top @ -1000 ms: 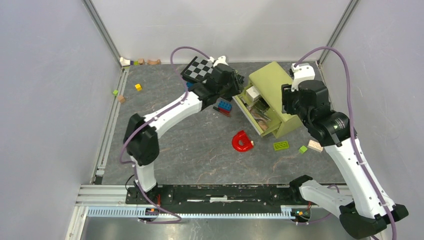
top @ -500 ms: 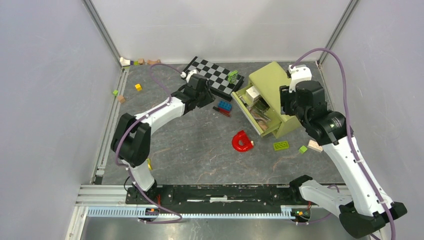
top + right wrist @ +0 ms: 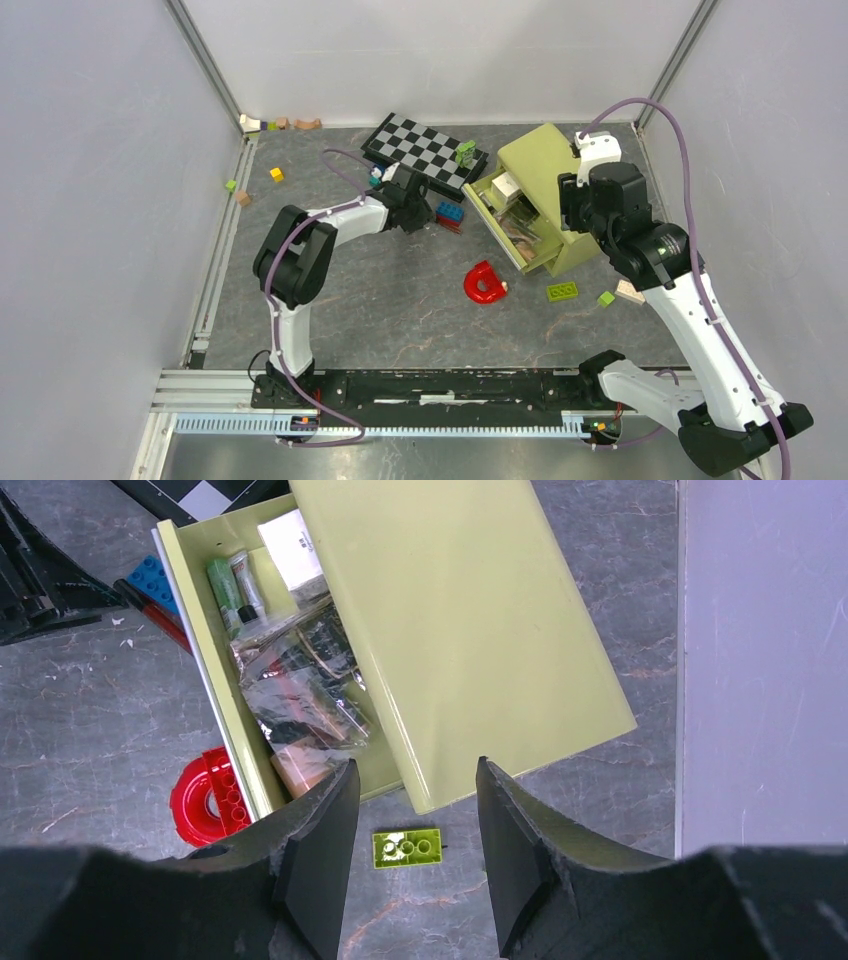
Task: Organize the makeup
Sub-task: Pick up the makeup from the center of the board, then place the makeup in the drawer, then close the drawer in the storage box.
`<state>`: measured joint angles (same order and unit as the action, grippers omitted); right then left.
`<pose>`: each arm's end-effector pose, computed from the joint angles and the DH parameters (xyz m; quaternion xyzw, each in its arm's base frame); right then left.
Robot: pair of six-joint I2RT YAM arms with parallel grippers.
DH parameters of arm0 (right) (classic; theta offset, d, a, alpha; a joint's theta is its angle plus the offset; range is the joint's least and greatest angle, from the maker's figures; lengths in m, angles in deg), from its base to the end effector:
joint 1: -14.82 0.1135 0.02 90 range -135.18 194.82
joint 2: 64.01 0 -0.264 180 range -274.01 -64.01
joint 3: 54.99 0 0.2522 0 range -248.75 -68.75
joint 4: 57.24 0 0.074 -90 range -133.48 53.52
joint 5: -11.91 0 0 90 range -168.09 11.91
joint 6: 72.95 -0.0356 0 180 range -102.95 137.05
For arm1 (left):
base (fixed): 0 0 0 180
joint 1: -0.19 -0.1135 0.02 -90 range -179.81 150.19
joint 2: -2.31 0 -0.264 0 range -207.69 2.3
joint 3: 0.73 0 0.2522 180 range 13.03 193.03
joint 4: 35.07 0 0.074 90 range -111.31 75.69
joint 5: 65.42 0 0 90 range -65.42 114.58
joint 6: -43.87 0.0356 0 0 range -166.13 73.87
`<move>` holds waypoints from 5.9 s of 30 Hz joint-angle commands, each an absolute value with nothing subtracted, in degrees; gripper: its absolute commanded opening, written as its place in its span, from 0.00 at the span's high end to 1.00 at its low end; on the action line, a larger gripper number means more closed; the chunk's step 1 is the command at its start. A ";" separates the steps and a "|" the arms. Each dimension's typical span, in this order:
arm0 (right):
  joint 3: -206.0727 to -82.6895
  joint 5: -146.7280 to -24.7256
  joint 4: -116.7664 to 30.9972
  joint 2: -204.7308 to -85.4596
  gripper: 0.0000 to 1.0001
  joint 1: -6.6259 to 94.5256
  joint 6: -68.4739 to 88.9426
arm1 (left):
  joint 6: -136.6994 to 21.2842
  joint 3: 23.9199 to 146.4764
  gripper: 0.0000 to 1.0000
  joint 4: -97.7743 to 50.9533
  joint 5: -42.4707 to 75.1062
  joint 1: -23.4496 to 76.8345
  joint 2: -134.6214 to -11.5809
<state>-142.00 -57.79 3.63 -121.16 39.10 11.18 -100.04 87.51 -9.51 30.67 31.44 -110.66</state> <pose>0.1760 0.0659 0.4055 -0.0514 0.8596 -0.0221 0.5079 0.3627 -0.2157 0.1669 -0.2022 0.9174 -0.1927 0.2835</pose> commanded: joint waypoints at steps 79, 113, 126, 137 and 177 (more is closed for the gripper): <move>-141.08 -53.22 1.42 -117.97 0.45 39.19 11.40 | -99.39 98.41 0.98 3.48 38.82 45.59 -92.76; -144.36 -50.87 5.44 -116.30 0.42 39.26 10.49 | -118.28 133.09 0.98 15.47 44.41 54.51 -126.37; -143.38 -50.71 5.06 -115.78 0.42 39.23 10.52 | -120.55 129.85 0.96 15.61 42.67 54.60 -126.49; -143.03 -49.79 5.06 -114.76 0.40 39.23 10.19 | -122.18 128.28 0.98 12.13 40.67 57.14 -124.19; -146.28 -50.00 -1.04 -128.61 0.27 36.05 8.54 | -93.82 97.73 0.29 -8.78 33.97 52.11 -90.42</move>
